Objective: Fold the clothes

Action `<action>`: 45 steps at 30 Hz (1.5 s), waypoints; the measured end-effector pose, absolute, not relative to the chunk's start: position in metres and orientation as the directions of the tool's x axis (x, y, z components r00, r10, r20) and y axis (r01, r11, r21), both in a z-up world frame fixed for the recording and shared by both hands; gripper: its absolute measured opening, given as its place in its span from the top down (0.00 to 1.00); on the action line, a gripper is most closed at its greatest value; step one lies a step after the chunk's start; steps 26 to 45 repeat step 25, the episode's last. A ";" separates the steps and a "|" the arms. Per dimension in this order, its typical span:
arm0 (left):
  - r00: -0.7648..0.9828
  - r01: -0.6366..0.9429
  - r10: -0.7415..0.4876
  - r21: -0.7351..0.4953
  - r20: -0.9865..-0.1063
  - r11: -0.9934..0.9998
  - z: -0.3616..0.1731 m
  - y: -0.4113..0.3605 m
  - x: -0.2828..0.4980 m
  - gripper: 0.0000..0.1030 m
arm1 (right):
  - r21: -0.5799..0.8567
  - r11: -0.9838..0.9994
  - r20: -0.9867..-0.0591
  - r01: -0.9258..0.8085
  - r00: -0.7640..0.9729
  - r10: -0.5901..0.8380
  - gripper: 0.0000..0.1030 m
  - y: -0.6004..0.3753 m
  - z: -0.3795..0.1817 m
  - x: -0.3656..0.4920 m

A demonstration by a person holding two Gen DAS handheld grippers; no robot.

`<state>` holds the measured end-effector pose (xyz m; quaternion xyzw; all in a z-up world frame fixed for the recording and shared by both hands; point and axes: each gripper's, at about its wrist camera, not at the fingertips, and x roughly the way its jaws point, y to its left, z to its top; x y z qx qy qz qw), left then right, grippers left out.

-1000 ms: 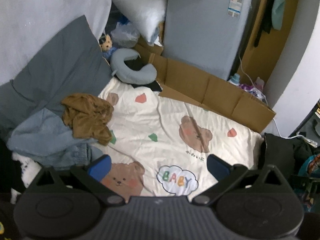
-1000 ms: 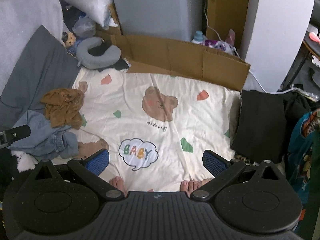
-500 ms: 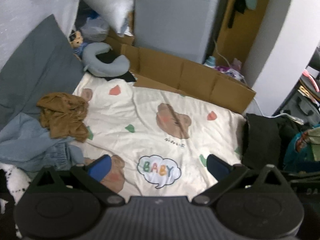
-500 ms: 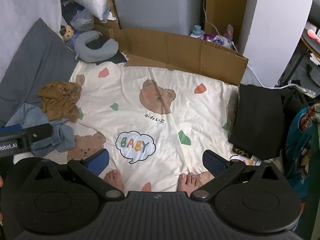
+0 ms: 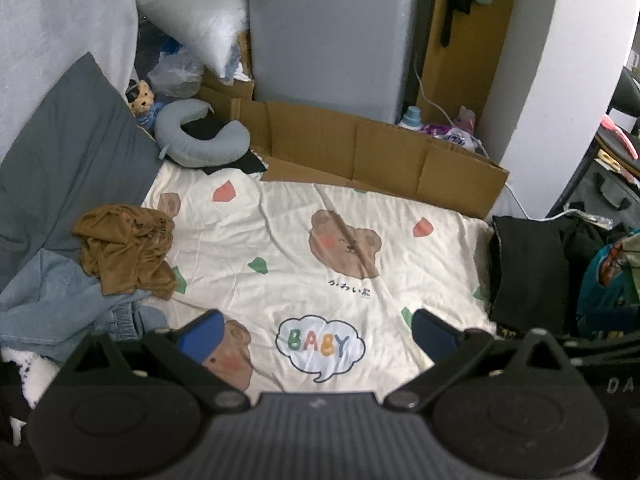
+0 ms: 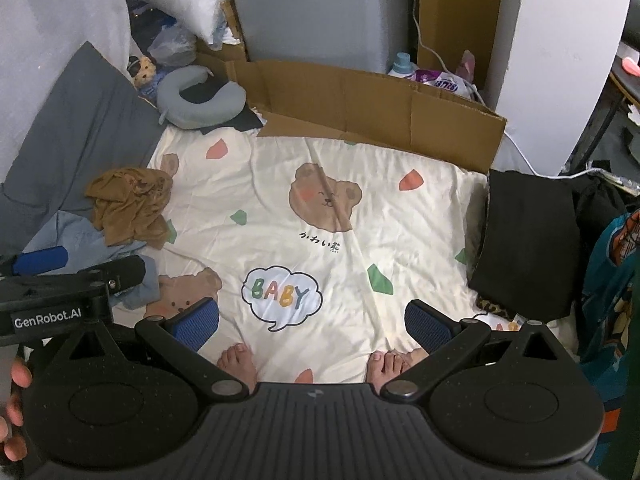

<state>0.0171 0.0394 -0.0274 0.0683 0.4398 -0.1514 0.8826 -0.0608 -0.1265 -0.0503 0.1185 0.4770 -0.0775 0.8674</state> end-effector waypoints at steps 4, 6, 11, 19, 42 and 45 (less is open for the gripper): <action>0.566 0.331 -0.208 -0.012 -0.798 0.944 -0.028 0.038 0.017 0.02 | 0.114 0.963 -0.848 0.244 0.529 -0.034 0.01 -0.125 -0.050 -0.059; 0.569 0.330 -0.202 -0.003 -0.797 0.944 -0.027 0.037 0.017 0.02 | 0.120 0.963 -0.848 0.243 0.529 -0.028 0.01 -0.126 -0.050 -0.059; 0.571 0.330 -0.197 0.002 -0.797 0.944 -0.028 0.034 0.014 0.02 | 0.133 0.959 -0.849 0.251 0.529 -0.021 0.01 -0.127 -0.051 -0.058; 0.577 0.322 -0.197 -0.001 -0.793 0.947 -0.028 0.035 0.014 0.02 | 0.124 0.960 -0.852 0.252 0.523 -0.027 0.01 -0.127 -0.051 -0.057; 0.579 0.315 -0.193 -0.001 -0.792 0.949 -0.028 0.038 0.015 0.02 | 0.122 0.959 -0.850 0.257 0.526 -0.033 0.01 -0.128 -0.052 -0.058; 0.579 0.315 -0.193 -0.001 -0.792 0.949 -0.028 0.038 0.015 0.02 | 0.122 0.959 -0.850 0.257 0.526 -0.033 0.01 -0.128 -0.052 -0.058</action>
